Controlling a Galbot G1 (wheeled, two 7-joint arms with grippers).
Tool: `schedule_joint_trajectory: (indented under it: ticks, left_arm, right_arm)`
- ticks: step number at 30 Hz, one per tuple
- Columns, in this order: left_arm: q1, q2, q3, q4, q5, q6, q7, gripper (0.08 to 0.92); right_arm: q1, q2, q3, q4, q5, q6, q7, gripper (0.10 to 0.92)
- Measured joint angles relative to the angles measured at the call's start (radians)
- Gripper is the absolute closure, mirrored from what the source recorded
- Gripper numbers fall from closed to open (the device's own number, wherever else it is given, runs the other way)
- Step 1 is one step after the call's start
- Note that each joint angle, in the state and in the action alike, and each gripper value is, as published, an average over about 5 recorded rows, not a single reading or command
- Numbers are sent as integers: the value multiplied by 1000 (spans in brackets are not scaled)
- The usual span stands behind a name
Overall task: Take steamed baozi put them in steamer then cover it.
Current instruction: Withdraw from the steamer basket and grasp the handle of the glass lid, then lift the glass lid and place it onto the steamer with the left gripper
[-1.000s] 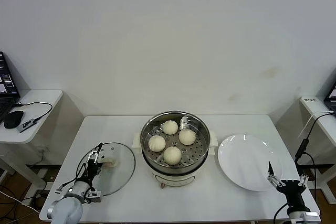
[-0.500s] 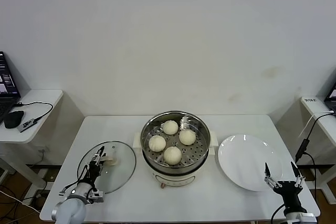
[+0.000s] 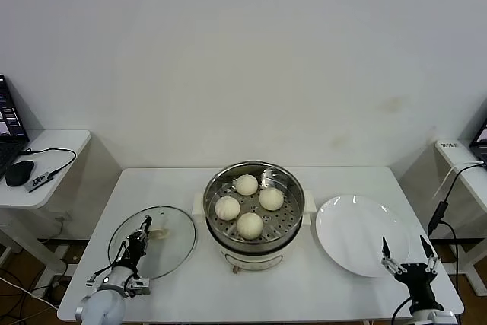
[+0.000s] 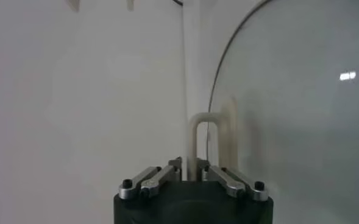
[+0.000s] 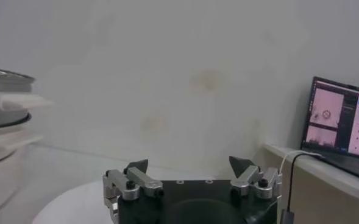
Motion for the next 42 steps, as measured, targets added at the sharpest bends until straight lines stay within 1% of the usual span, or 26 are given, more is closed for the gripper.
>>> schedule_joint_trajectory:
  ticks: [7,12,16,21,27,34,38,42]
  left_arm:
    - [30,13,-25,-53,-17,3,-38,856]
    - [68,35,-54,-132,-44,22,-33,856]
    - [105,63,-87,-219,-83,43,-2,856]
    - [155,109,-126,-343,-154,85,57,856]
    - [186,164,-127,-505,-229,159,130,856]
    - [166,228,-47,-662,-289,259,210,856]
    - [121,248,43,-704,-301,319,243,856]
    - [49,246,153,-717,-289,380,274,856]
  right_arm:
    - [-3,0,-9,7,-5,3,-1,203]
    - [-6,-6,-18,12,-9,4,-3,203]
    - [-8,-10,-26,12,-13,7,-4,203]
    - [-11,-9,-38,11,-23,14,-4,203]
    - [-6,-4,-53,1,-42,26,-2,203]
    - [4,7,-69,-9,-76,38,2,203]
    - [11,19,-81,-18,-100,43,5,203]
    - [17,31,-87,-29,-124,50,7,203]
